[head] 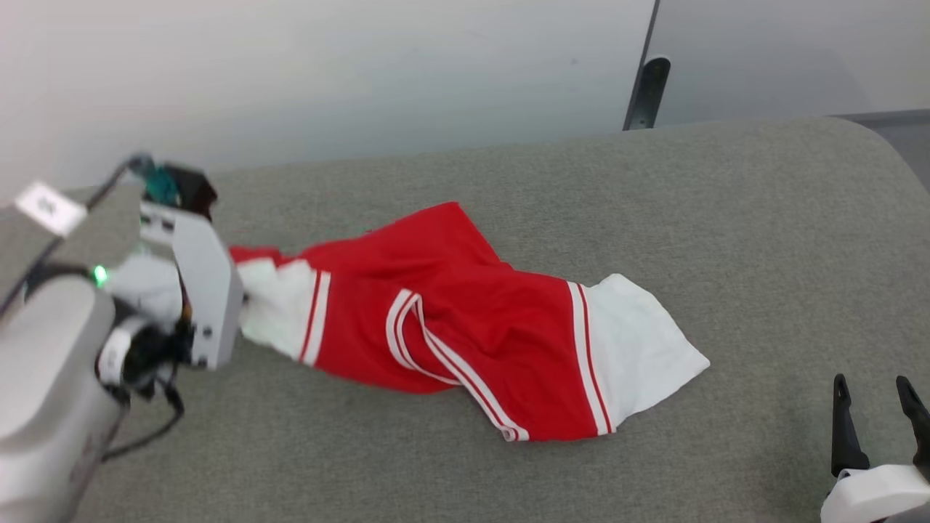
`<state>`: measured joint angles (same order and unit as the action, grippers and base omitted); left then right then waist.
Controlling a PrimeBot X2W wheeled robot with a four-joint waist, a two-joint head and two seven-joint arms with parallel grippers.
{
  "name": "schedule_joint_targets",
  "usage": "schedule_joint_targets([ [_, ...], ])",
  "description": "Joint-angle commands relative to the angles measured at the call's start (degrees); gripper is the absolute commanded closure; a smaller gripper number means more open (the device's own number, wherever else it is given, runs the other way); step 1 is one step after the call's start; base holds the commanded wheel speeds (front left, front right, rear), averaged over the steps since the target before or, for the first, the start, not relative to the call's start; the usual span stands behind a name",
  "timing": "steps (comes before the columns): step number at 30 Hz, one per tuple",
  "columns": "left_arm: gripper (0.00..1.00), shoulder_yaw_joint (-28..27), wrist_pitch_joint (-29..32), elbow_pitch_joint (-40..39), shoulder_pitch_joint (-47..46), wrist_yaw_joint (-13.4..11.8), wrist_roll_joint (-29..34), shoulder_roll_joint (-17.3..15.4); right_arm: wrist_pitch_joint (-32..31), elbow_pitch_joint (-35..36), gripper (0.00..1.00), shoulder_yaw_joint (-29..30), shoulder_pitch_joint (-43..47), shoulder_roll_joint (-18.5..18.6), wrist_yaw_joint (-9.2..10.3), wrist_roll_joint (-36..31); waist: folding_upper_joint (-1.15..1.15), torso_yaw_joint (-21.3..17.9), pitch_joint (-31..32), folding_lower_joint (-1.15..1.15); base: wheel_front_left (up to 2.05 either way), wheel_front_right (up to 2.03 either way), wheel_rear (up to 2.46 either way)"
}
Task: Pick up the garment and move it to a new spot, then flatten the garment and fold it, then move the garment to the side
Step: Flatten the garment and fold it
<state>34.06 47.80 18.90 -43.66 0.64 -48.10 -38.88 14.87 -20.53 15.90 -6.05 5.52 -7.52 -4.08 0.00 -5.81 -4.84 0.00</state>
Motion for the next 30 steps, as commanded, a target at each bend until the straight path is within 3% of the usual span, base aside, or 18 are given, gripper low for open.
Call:
schedule_joint_targets([
  [1,1.00,-0.01,-0.07,-0.73,2.05,-0.40,-0.36,-0.59,0.02,0.20,0.00,-0.09,1.13,0.29,0.06,-0.17,0.00,0.63,0.43,0.00,0.00,0.00,0.00],
  [12,1.00,2.20,2.93,-8.46,15.67,-4.12,-3.42,-3.29,-0.60,1.23,0.00,0.43,1.50,0.57,0.06,0.26,0.00,2.26,-0.47,0.00,0.00,0.00,0.00],
  [13,0.96,2.44,2.81,-8.74,16.17,-4.25,-3.41,-3.19,-0.69,1.27,0.00,0.36,1.36,0.59,0.06,0.24,0.00,2.38,-0.58,0.00,0.00,0.00,0.00],
  [15,0.69,2.86,2.54,-9.00,16.94,-4.41,-3.28,-2.81,-0.72,1.30,0.00,0.20,1.01,0.57,0.06,0.33,0.00,2.61,-0.76,0.00,0.00,0.00,0.00],
  [17,0.51,2.83,2.47,-8.91,17.19,-4.84,-3.77,-2.27,-0.83,1.26,0.00,-0.03,0.70,0.59,0.06,0.31,0.00,2.72,-0.83,0.00,0.00,0.00,0.00],
  [18,0.02,2.70,2.29,-8.89,17.13,-5.10,-3.66,-2.20,-0.84,1.26,0.00,-0.13,0.67,0.57,0.06,0.36,0.00,2.74,-0.86,0.00,0.00,0.00,0.00],
  [30,0.00,-0.57,2.18,-12.24,16.43,-9.80,-3.83,-4.63,-1.01,1.40,0.00,-0.13,1.82,0.67,0.06,0.90,0.00,2.85,0.10,0.00,0.00,0.00,0.00],
])
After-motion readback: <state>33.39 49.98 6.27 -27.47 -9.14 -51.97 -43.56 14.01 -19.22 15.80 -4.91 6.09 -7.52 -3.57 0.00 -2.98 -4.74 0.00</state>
